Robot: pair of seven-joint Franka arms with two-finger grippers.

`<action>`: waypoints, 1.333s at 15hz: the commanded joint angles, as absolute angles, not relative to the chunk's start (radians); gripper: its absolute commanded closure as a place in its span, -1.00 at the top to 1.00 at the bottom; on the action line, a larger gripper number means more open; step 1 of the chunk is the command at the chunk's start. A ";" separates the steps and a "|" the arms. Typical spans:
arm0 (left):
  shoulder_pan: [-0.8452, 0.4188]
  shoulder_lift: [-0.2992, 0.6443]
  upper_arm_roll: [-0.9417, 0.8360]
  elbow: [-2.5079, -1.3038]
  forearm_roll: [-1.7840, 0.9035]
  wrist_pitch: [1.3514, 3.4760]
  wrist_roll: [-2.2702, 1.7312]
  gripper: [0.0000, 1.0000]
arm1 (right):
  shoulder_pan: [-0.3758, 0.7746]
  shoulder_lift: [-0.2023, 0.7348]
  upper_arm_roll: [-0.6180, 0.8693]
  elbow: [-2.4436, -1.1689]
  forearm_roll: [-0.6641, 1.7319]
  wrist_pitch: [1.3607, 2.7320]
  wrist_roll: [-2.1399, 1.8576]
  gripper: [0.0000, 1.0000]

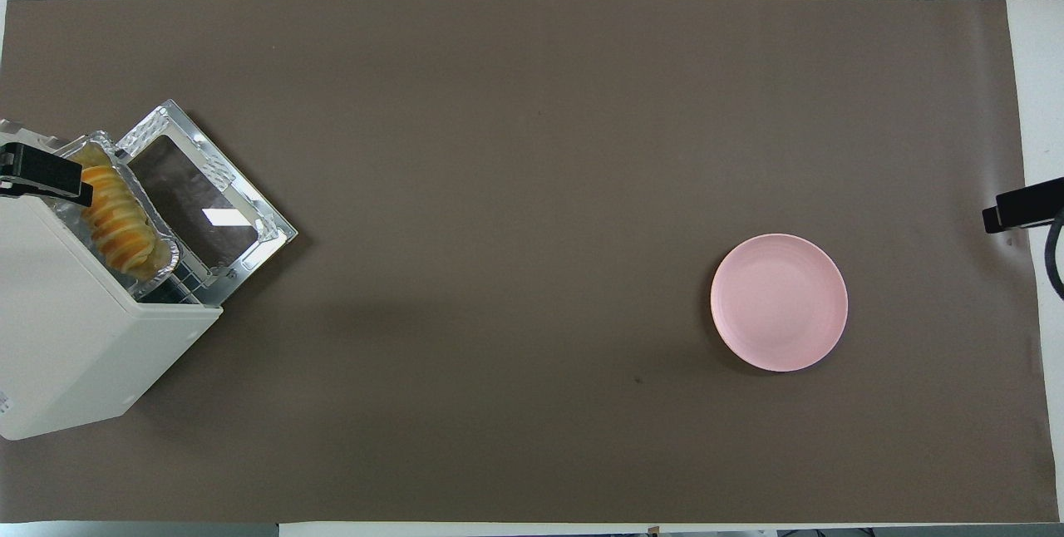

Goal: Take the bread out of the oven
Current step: 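Reach the left gripper into the oven and grasp the foil tray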

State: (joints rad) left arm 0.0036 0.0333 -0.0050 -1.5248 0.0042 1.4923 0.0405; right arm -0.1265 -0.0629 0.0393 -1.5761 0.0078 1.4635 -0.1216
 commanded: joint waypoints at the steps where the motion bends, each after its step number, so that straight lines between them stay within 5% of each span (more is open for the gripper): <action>1: -0.008 0.037 0.005 -1.522 -0.009 1.500 0.048 1.00 | -0.130 -0.080 0.040 -1.595 0.006 1.460 -0.138 1.00; 11: -0.018 0.008 0.009 -1.586 0.002 1.553 -0.064 1.00 | -0.130 -0.080 0.040 -1.595 0.006 1.460 -0.137 1.00; 17: -0.020 0.150 0.011 -1.594 0.014 1.722 -0.507 1.00 | -0.130 -0.080 0.040 -1.595 0.006 1.460 -0.137 1.00; 20: -0.026 0.184 0.011 -1.711 0.093 1.865 -0.584 1.00 | -0.130 -0.080 0.040 -1.595 0.006 1.460 -0.137 1.00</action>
State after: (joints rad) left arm -0.0179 0.1753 0.0042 -1.6268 0.0500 1.7723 -0.5267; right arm -0.1265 -0.0629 0.0393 -1.5761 0.0078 1.4635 -0.1216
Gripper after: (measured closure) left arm 0.000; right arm 0.000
